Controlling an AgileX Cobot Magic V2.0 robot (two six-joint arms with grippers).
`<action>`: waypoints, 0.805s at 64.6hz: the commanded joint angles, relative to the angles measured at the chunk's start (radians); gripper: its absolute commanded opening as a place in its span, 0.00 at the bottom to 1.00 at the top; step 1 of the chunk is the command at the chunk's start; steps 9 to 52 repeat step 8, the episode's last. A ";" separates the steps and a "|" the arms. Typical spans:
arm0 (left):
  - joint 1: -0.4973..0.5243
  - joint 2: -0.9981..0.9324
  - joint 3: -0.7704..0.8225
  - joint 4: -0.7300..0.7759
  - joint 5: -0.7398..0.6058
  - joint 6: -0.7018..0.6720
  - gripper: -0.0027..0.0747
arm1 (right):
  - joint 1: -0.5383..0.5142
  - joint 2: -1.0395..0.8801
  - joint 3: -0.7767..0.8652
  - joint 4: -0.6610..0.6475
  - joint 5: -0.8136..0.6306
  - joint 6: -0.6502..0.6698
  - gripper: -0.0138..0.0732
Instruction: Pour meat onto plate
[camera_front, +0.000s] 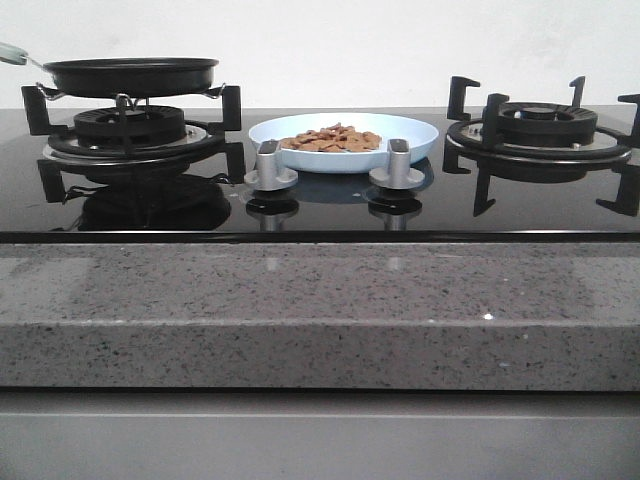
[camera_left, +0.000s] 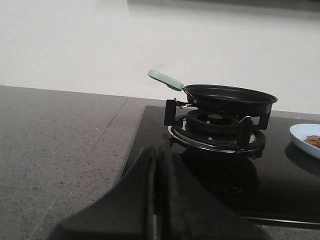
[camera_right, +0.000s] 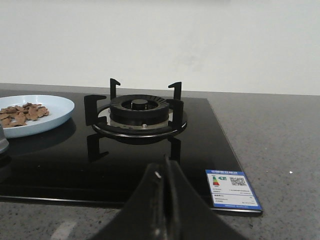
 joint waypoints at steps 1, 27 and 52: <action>-0.006 -0.017 0.006 -0.008 -0.078 0.000 0.01 | -0.008 -0.017 -0.005 -0.011 -0.084 0.000 0.08; -0.006 -0.017 0.006 -0.008 -0.078 0.000 0.01 | -0.008 -0.017 -0.005 -0.011 -0.084 0.000 0.08; -0.006 -0.017 0.006 -0.008 -0.078 0.000 0.01 | -0.008 -0.017 -0.005 -0.011 -0.084 0.000 0.08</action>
